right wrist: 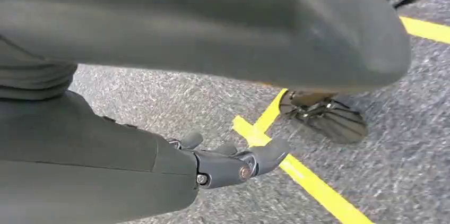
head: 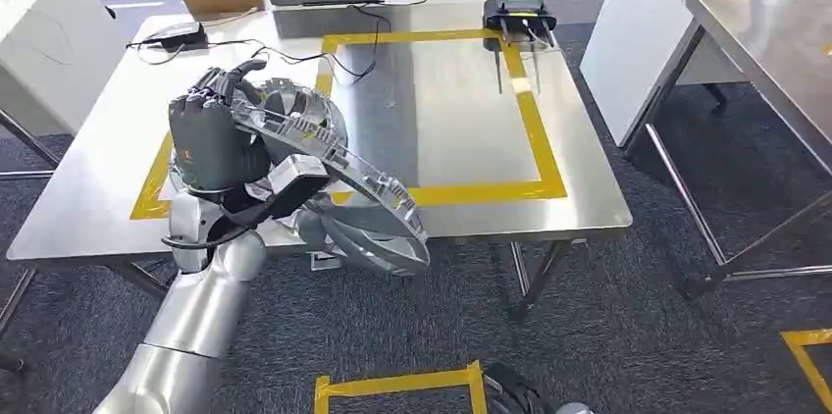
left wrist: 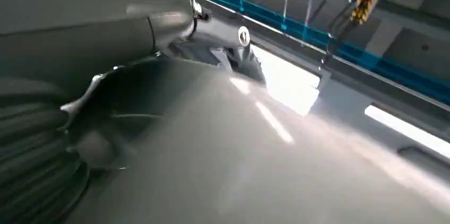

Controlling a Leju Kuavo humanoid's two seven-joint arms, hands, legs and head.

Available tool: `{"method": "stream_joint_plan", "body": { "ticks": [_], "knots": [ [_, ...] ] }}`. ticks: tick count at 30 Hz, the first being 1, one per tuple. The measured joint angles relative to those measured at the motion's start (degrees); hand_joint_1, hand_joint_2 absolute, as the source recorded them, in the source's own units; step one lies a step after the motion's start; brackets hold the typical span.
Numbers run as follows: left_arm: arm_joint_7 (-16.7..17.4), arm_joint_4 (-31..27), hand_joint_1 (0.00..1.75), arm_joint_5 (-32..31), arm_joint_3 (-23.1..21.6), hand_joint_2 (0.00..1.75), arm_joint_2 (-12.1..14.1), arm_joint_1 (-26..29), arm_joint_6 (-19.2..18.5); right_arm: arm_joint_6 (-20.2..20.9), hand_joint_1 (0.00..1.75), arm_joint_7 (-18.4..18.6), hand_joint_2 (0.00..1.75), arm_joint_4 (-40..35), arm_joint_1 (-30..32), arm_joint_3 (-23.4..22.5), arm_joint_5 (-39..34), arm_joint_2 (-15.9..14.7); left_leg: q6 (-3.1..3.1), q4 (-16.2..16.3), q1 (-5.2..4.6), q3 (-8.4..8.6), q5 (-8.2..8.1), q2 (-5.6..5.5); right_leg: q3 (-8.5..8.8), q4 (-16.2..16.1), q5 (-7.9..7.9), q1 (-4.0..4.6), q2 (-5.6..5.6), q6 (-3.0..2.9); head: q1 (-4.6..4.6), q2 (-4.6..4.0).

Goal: Take the parts from the cabinet and place them on the table.

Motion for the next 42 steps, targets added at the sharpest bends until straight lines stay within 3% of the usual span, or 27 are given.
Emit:
{"method": "stream_joint_plan", "body": {
  "ticks": [2, 3, 4, 5, 8, 10, 11, 12, 13, 15, 16, 17, 18, 19, 20, 25, 27, 29, 30, 31, 33, 34, 35, 36, 38, 40, 42],
  "knots": [
    [-0.18, -1.44, 1.75, -3.76, 1.29, 1.75, -0.09, 0.59, -0.02, 0.02, 0.0, -0.02, 0.0, 0.0, 0.03, 0.0, 0.0, 0.07, 0.24, -5.11, 0.02, 0.11, 2.01, 0.02, 2.28, 0.0, -1.77, -0.07, 0.25, 0.16, 0.0, 0.0],
    [-0.48, -1.88, 1.75, -4.23, 1.83, 1.75, -0.2, 0.68, -0.02, 0.02, 0.0, -0.02, 0.0, 0.0, 0.02, 0.0, 0.0, 0.09, 0.39, -9.36, 0.02, 0.74, 6.13, 0.1, 3.48, 0.0, -2.73, -0.12, 0.26, 0.31, 0.0, 0.0],
    [-0.5, -2.03, 1.75, -4.32, 2.27, 1.75, -0.18, 0.82, 0.0, 0.0, 0.0, -0.02, 0.0, 0.0, 0.12, 0.0, 0.0, 0.09, 0.4, -13.89, 0.03, 1.22, 13.19, 0.33, 3.7, -0.19, -3.72, -0.09, 0.25, 0.62, -0.02, 0.0],
    [-0.57, -2.12, 1.75, -4.54, 2.84, 1.75, -0.17, 0.92, 0.0, 0.0, 0.0, -0.02, 0.0, 0.0, 0.0, 0.0, 0.0, 0.09, 0.56, -16.9, -0.17, 0.86, 15.97, 0.56, 5.05, 0.58, -4.7, 0.14, 0.53, 0.97, -0.11, 0.0],
    [-0.33, -3.1, 1.75, -4.71, 3.47, 1.75, -0.87, 0.76, -0.02, 0.02, 0.0, -0.02, 0.0, 0.0, -0.01, 0.0, 0.0, 0.09, 1.88, -16.18, -0.13, 2.36, 14.45, 0.29, 6.38, 0.1, -4.89, 0.35, 0.52, 2.11, -0.13, 0.0],
    [-0.2, -3.54, 1.75, -4.89, 3.6, 1.75, -1.4, 0.52, 0.0, 0.02, 0.0, -0.11, 0.0, -0.02, -0.42, 0.0, -0.09, 0.04, 2.55, -16.62, 0.23, 3.91, 13.71, -0.11, 3.77, 5.06, -3.07, 0.21, 0.26, 2.51, -0.07, 0.0],
    [-0.06, -3.52, 1.75, -5.15, 3.63, 1.75, -1.53, 0.46, 0.0, 0.02, 0.0, -0.28, 0.0, -0.02, -0.62, 0.0, -0.18, 0.13, 2.98, -16.74, 0.25, 4.6, 13.17, -0.02, 0.88, 9.4, -2.51, 0.17, 0.15, 2.74, 0.07, 0.0],
    [0.0, -3.45, 1.75, -5.19, 3.63, 1.75, -1.57, 0.5, 0.0, 0.02, 0.0, -0.37, 0.0, -0.02, -0.62, 0.0, -0.26, 0.13, 3.08, -16.83, 0.21, 5.25, 12.52, -0.04, -2.17, 13.25, -3.69, 0.17, 0.11, 2.85, 0.09, 0.0],
    [0.0, -3.32, 1.75, -5.26, 3.63, 1.75, -1.6, 0.51, 0.0, 0.02, 0.0, -0.42, 0.0, -0.02, -0.53, 0.0, -0.35, 0.13, 3.24, -16.84, 0.14, 6.06, 11.69, -0.09, -4.9, 15.93, -6.56, 0.2, 0.1, 3.02, 0.15, 0.0],
    [0.37, -2.93, 1.75, -5.28, 3.63, 1.75, -1.68, 0.51, 0.0, 0.02, 0.0, -0.53, 0.0, -0.02, -0.23, 0.0, -0.5, 0.13, 3.28, -16.83, 0.02, 7.87, 10.22, -0.41, -7.98, 16.41, -11.1, 0.2, 0.09, 3.07, 0.17, 0.0],
    [0.63, -2.66, 1.75, -5.26, 3.63, 1.75, -1.68, 0.51, -0.02, 0.02, 0.0, -0.55, 0.0, -0.02, -0.16, 0.0, -0.5, 0.11, 3.24, -16.83, -0.06, 9.0, 9.39, -0.49, -8.38, 14.42, -10.84, 0.23, 0.09, 2.92, 0.2, 0.0],
    [1.05, -2.42, 1.75, -5.15, 3.63, 1.75, -1.73, 0.49, -0.02, 0.02, 0.0, -0.57, 0.0, -0.02, -0.11, 0.0, -0.5, 0.11, 3.21, -16.83, -0.15, 10.11, 8.58, -0.49, -8.14, 11.23, -8.65, 0.28, 0.09, 2.7, 0.2, 0.0],
    [1.5, -2.23, 1.75, -5.06, 3.63, 1.75, -1.86, 0.4, 0.0, 0.02, 0.0, -0.61, 0.0, -0.02, -0.04, 0.0, -0.48, 0.11, 3.13, -16.84, -0.28, 11.27, 7.66, -0.46, -7.5, 6.61, -3.74, 0.42, 0.06, 2.2, 0.2, 0.0],
    [1.75, -1.92, 1.75, -4.8, 3.63, 1.75, -1.88, 0.31, 0.0, 0.02, 0.0, -0.61, 0.0, -0.02, 0.12, 0.0, -0.48, 0.09, 3.01, -16.97, -0.26, 11.27, 6.86, -0.41, -7.09, 2.19, 2.82, 0.72, -0.11, 1.51, 0.17, 0.0],
    [1.79, -1.5, 1.75, -4.6, 3.63, 1.75, -1.95, 0.16, 0.0, 0.02, 0.0, -0.61, 0.0, -0.02, 0.19, 0.0, -0.48, 0.02, 2.6, -16.36, -0.58, 12.48, 6.15, -0.86, -7.78, 0.13, 3.82, 1.33, -0.06, 1.32, 0.18, 0.0],
    [1.31, -0.17, 1.75, -0.38, 3.63, 1.75, -2.14, -1.32, -0.11, 0.02, 0.0, -0.22, 0.0, -0.04, -0.37, 0.0, 0.28, 0.07, 0.93, -14.35, -0.77, 14.23, 4.18, -0.67, -3.91, -0.41, 4.59, 0.65, -0.01, -0.13, 0.09, 0.0],
    [0.39, 3.86, 1.75, 8.43, 3.58, 1.75, -1.73, -3.58, -1.67, 0.0, 0.0, 0.2, 0.0, -0.04, -0.83, 0.0, 0.55, 0.0, 0.37, -7.48, -0.35, 9.93, 1.96, -0.36, -3.47, -0.4, 4.06, 0.58, -0.05, -0.7, 0.04, 0.0],
    [0.15, 7.77, 1.75, 20.51, 3.41, 1.75, -0.72, -4.86, -6.39, 0.0, 0.0, 0.44, 0.0, -0.02, -0.97, 0.0, 0.72, 0.04, -0.03, -1.16, 0.0, 5.12, -1.54, -0.23, -3.01, -0.38, 3.33, 0.43, 0.06, -0.61, 0.04, 0.0],
    [0.0, 9.3, 1.75, 24.88, 3.36, 1.75, -0.11, -5.32, -8.4, 0.0, 0.0, 0.48, 0.0, -0.02, -0.82, 0.0, 0.83, 0.07, -0.17, -0.96, 0.14, 3.98, -1.01, -0.2, -2.61, -0.33, 2.92, 0.31, 0.17, -0.45, 0.04, 0.0],
    [0.0, 10.48, 1.75, 27.54, 3.21, 1.75, 0.2, -5.8, -9.27, 0.0, 0.0, 0.48, 0.0, -0.02, -0.74, 0.0, 0.87, 0.09, -0.36, -3.12, 0.28, 4.03, 1.37, -0.15, -2.17, -0.28, 2.52, 0.21, 0.26, -0.29, 0.04, 0.0],
    [-0.02, 12.62, 1.75, 31.95, 2.73, 1.75, 1.03, -6.98, -10.93, 0.0, 0.0, 0.48, 0.0, -0.02, -0.8, 0.0, 1.07, 0.13, -0.51, -11.8, 0.55, 6.36, 8.59, -0.02, -1.21, 0.0, 1.67, -0.11, 0.32, 0.26, 0.07, 0.0],
    [-0.04, 13.67, 1.75, 33.73, 2.4, 1.75, 1.57, -7.33, -11.39, 0.0, 0.0, 0.5, 0.0, -0.02, -0.86, 0.0, 1.18, 0.11, -0.79, -15.28, 0.69, 7.24, 10.65, 0.02, -1.03, 0.09, 1.26, -0.15, 0.34, 0.72, 0.02, 0.0],
    [-0.17, 14.68, 1.75, 35.08, 2.12, 1.75, 2.01, -7.82, -11.51, 0.0, 0.0, 0.57, 0.0, -0.02, -1.03, 0.0, 1.22, 0.09, -0.38, -16.35, 0.31, 7.07, 8.41, 0.09, -1.13, 0.36, 1.11, 0.04, 0.59, 1.05, -0.11, 0.0],
    [-0.15, 15.22, 1.75, 36.14, 1.81, 1.75, 2.03, -8.1, -12.13, 0.0, 0.0, 0.66, 0.0, -0.02, -1.05, 0.0, 1.31, 0.09, 0.46, -15.84, 0.31, 7.73, 9.19, 0.13, -1.37, 0.29, 1.03, 0.07, 0.53, 1.31, 0.02, 0.0],
    [-0.02, 15.96, 1.75, 37.69, 1.75, 1.75, 2.45, -8.37, -12.55, 0.0, 0.0, 0.63, 0.0, -0.02, -0.85, 0.0, 1.33, 0.09, 0.77, -16.07, 0.51, 7.62, 10.25, 0.06, -1.07, 0.42, 0.65, 0.22, 0.51, 1.47, 0.02, 0.0],
    [0.0, 16.83, 1.75, 38.02, 1.61, 1.75, 2.64, -8.86, -12.74, 0.02, 0.0, 0.66, 0.0, -0.02, -0.79, 0.0, 1.36, 0.09, 0.75, -16.08, 0.48, 7.55, 10.26, -0.23, -0.89, -0.07, 1.03, 0.4, 0.51, -0.44, 0.04, 0.0],
    [0.0, 17.33, 1.75, 38.04, 1.59, 1.75, 2.71, -8.94, -12.81, 0.02, 0.0, 0.66, 0.0, -0.02, -0.89, 0.0, 1.36, 0.09, 1.04, -16.09, 0.48, 7.65, 10.07, -0.36, -0.55, -0.43, 1.04, 0.43, 0.37, -0.49, 0.04, 0.0]
  ]
}}
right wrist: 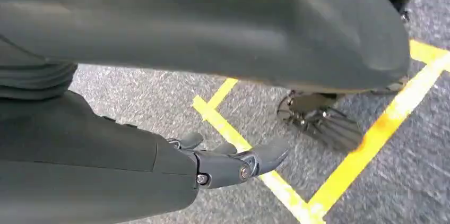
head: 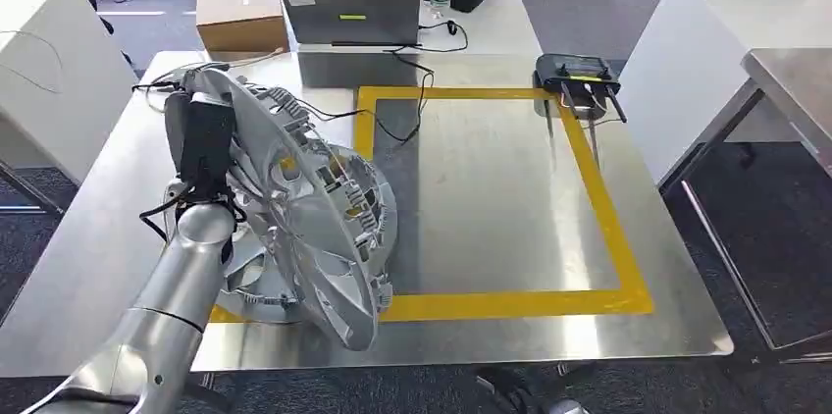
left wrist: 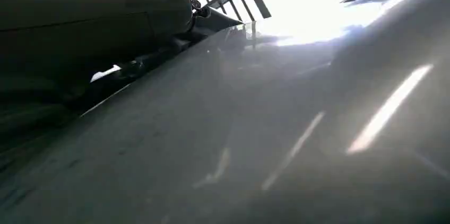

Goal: Take the parts from the cabinet and place them on the table.

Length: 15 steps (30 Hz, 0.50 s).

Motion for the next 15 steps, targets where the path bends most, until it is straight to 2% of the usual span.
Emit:
{"method": "stream_joint_plan", "body": {
  "ticks": [5, 6, 9, 10, 15],
  "knots": [
    [0.31, 0.94, 1.75, 1.36, 0.0, 1.75, 0.24, -0.47, -0.81, 0.0, 0.0, -0.04, 0.0, 0.0, -0.1, 0.0, 0.0, 0.0, 0.52, 0.0, -0.13, 0.13, -0.21, 0.0, 0.41, -0.62, 0.12, 0.0, -0.09, 0.13, 0.0, 0.0],
    [0.44, 1.1, 1.75, 2.39, 0.0, 1.75, 0.33, -0.6, -1.47, 0.0, 0.0, -0.09, 0.0, 0.0, -0.08, 0.0, -0.02, 0.0, 0.66, 0.01, -0.18, 0.13, -0.24, 0.01, 0.44, -0.68, 0.13, -0.02, -0.13, 0.4, 0.0, 0.0],
    [0.55, 1.62, 1.75, 5.53, 0.0, 1.75, 0.74, -0.92, -3.72, 0.0, 0.0, -0.24, 0.0, 0.0, -0.06, 0.0, -0.04, 0.0, 0.72, 0.02, -0.25, 0.12, -0.25, 0.02, 0.54, -0.92, 0.16, -0.17, -0.13, 2.15, -0.02, 0.0],
    [0.52, 1.88, 1.75, 6.7, 0.02, 1.75, 0.98, -1.05, -4.3, 0.0, 0.0, -0.31, 0.0, 0.0, -0.03, 0.0, -0.07, 0.0, 0.72, 0.02, -0.25, 0.12, -0.25, 0.03, 0.55, -0.96, 0.15, -0.2, -0.13, 2.55, -0.02, 0.0],
    [1.05, 3.76, 1.75, 10.58, 0.09, 1.75, 1.6, -1.91, -5.35, 0.0, 0.0, -0.28, 0.0, 0.0, 0.15, 0.0, -0.2, -0.04, 0.71, 0.0, -0.23, 0.22, -0.25, 0.03, 0.53, -0.86, 0.05, -0.16, -0.14, 2.92, -0.02, 0.0]
  ]
}}
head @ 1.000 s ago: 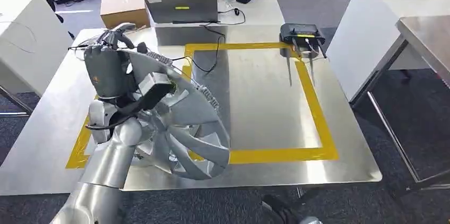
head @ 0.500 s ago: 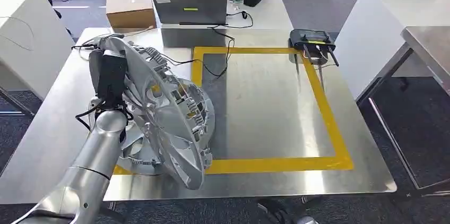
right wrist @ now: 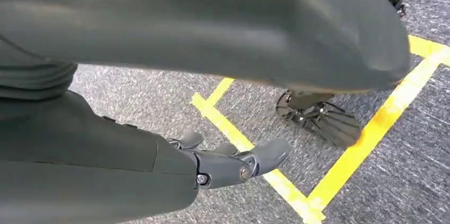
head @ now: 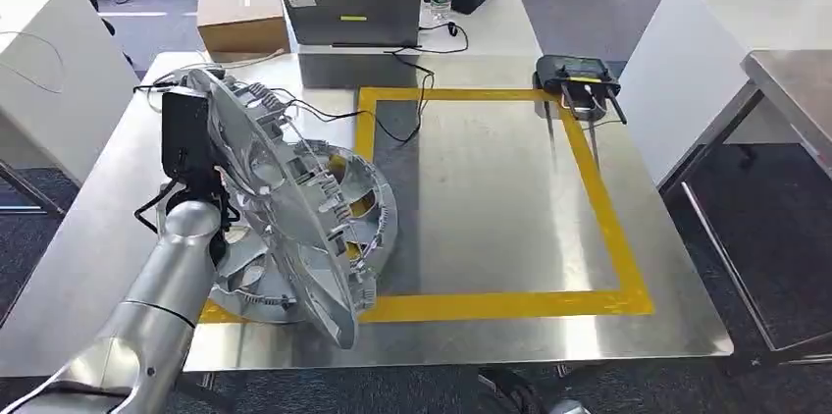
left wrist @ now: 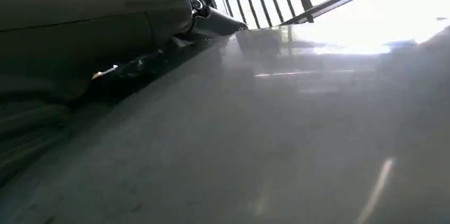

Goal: Take the parts from the cabinet and place them on the table.

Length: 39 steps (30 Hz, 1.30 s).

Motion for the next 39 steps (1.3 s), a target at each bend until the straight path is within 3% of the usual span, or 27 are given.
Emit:
{"method": "stream_joint_plan", "body": {
  "ticks": [11, 12, 39],
  "knots": [
    [0.33, 3.01, 1.75, 0.87, 0.02, 1.75, 0.31, -0.95, 1.53, 0.0, 0.0, -0.04, 0.0, 0.0, 0.64, 0.0, -0.48, -0.35, -0.08, -0.16, 0.06, 0.14, 0.01, 0.01, -0.11, 0.31, -0.19, 0.08, 0.0, -0.15, 0.0, 0.0],
    [0.33, 3.15, 0.0, 0.89, 0.02, 1.75, 0.31, -0.97, 1.53, 0.0, 0.0, -0.04, 0.0, 0.0, 0.71, 0.0, -0.48, -0.35, -0.08, -0.16, 0.06, 0.15, 0.01, 0.01, -0.11, 0.32, -0.19, 0.08, 0.01, -0.16, 0.0, 0.0],
    [-0.48, 4.96, 0.0, 4.61, 0.07, 1.75, 1.25, -0.37, 1.53, 0.0, 0.0, 0.13, 0.0, 0.0, 1.23, 0.0, 0.57, -1.01, -0.09, -0.17, 0.07, 0.15, 0.01, 0.01, -0.13, 0.38, -0.24, 0.08, 0.0, -0.2, 0.0, 0.0]
  ]
}}
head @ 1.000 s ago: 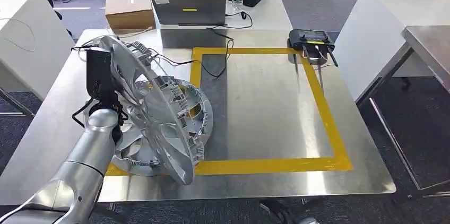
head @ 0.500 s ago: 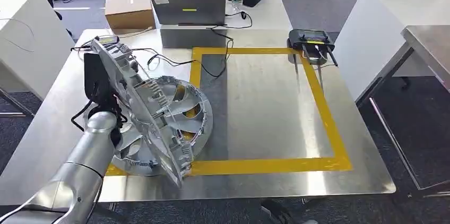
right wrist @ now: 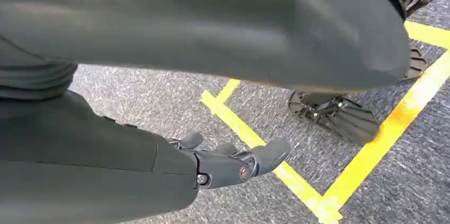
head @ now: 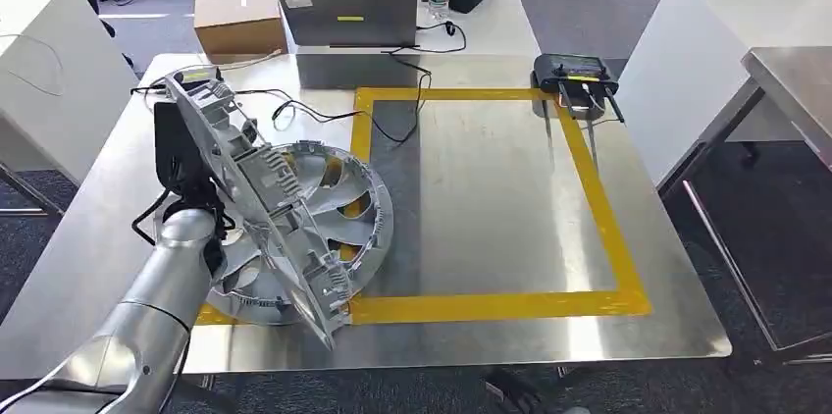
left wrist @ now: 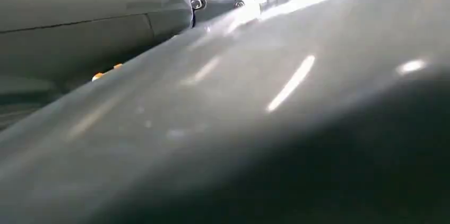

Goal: Take the parts from the cabinet and place them on the table.

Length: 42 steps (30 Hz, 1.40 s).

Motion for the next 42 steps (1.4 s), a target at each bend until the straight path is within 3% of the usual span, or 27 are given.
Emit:
{"method": "stream_joint_plan", "body": {
  "ticks": [9, 10, 12, 16, 20, 21, 23, 24, 28, 32, 42],
  "knots": [
    [-0.22, 0.66, 0.0, 0.79, 0.07, 1.75, 0.22, -0.06, 0.9, 0.0, 0.0, 0.13, 0.0, 0.0, 0.3, 0.0, 0.15, -0.2, 0.0, 0.0, 0.0, 0.0, 0.0, 0.0, 0.0, 0.01, -0.01, 0.0, 0.0, 0.0, 0.0, 0.0],
    [-0.22, 0.7, 0.0, 0.79, 0.09, 0.0, 0.26, -0.07, 0.94, 0.0, 0.0, 0.13, 0.0, 0.0, 0.3, 0.0, 0.15, -0.24, 0.0, 0.0, 0.0, 0.0, 0.0, -0.01, 0.0, 0.01, -0.01, 0.0, -0.01, 0.0, 0.0, 0.0],
    [-0.64, 0.74, 0.0, 0.17, 0.09, 0.0, 0.35, -0.09, 1.82, 0.0, 0.0, 0.18, 0.0, 0.0, 0.29, 0.0, 0.35, -0.26, 0.0, 0.0, 0.0, 0.0, 0.0, -0.01, 0.0, 0.01, -0.01, 0.0, -0.01, 0.0, 0.0, 0.0],
    [-3.52, 0.39, 0.0, -5.14, -0.2, 0.0, 0.57, -1.72, 8.27, 0.0, 0.0, 0.2, 0.0, 0.0, 0.16, 0.0, 0.85, -0.33, -0.06, 0.0, 0.01, -0.04, 0.05, -0.01, -0.07, 0.05, 0.01, 0.0, -0.01, 0.0, 0.02, 0.0],
    [-2.16, -1.47, 0.0, -8.86, -1.33, 0.0, 0.77, -5.53, 10.25, 0.0, 0.0, 0.15, 0.0, 0.0, -0.42, 0.02, 1.16, -0.31, -0.06, 0.0, 0.0, -0.04, 0.05, -0.01, -0.07, 0.05, 0.01, -0.01, -0.01, -0.01, 0.0, 0.0],
    [-2.03, -2.01, 0.0, -9.12, -1.62, 1.75, 0.79, -6.11, 10.32, 0.0, 0.0, 0.15, 0.0, 0.0, -0.51, 0.02, 1.18, -0.31, -0.06, 0.0, 0.0, -0.04, 0.05, -0.01, -0.06, 0.05, 0.01, -0.01, 0.0, -0.01, 0.0, 0.0],
    [-1.9, -2.75, 0.0, -9.27, -1.68, 1.75, 0.79, -6.64, 10.62, 0.0, 0.0, 0.15, 0.0, 0.0, -0.61, 0.02, 1.2, -0.31, -0.06, 0.0, 0.0, -0.03, 0.04, 0.01, -0.07, 0.05, 0.01, -0.01, 0.01, -0.01, 0.0, 0.0],
    [-1.92, -2.95, 0.0, -9.53, -1.7, 0.0, 0.79, -6.69, 11.02, 0.0, 0.0, 0.15, 0.0, 0.0, -0.62, 0.02, 1.22, -0.31, -0.06, 0.0, 0.0, -0.03, 0.04, 0.04, -0.09, 0.05, 0.01, 0.0, 0.01, -0.01, 0.0, 0.0],
    [0.91, -3.45, 0.0, -14.15, -2.71, 0.0, 1.13, -8.75, 14.09, 0.0, 0.0, 0.15, 0.0, 0.0, -0.93, 0.09, 1.49, -0.31, -0.09, 0.0, 0.04, -0.08, 0.07, -0.02, -0.12, 0.08, 0.01, 0.03, -0.02, -0.01, 0.02, 0.0],
    [4.28, -3.67, 0.0, -17.25, -3.48, 0.0, 2.27, -13.37, 14.77, 0.0, 0.0, 0.15, 0.0, 0.0, -1.42, 0.13, 1.79, -0.31, -0.13, 0.0, 0.04, -0.1, 0.08, -0.01, -0.16, 0.1, 0.02, 0.03, -0.01, -0.02, 0.0, 0.0],
    [6.03, -3.98, 0.0, -19.85, -3.54, 0.0, 3.13, -16.1, 15.1, 0.0, 0.0, 0.17, 0.0, 0.0, -1.95, 0.15, 1.9, -0.31, -0.14, 0.0, 0.04, -0.09, 0.09, -0.01, -0.16, 0.12, 0.02, 0.03, -0.01, -0.02, 0.0, 0.0]
  ]
}}
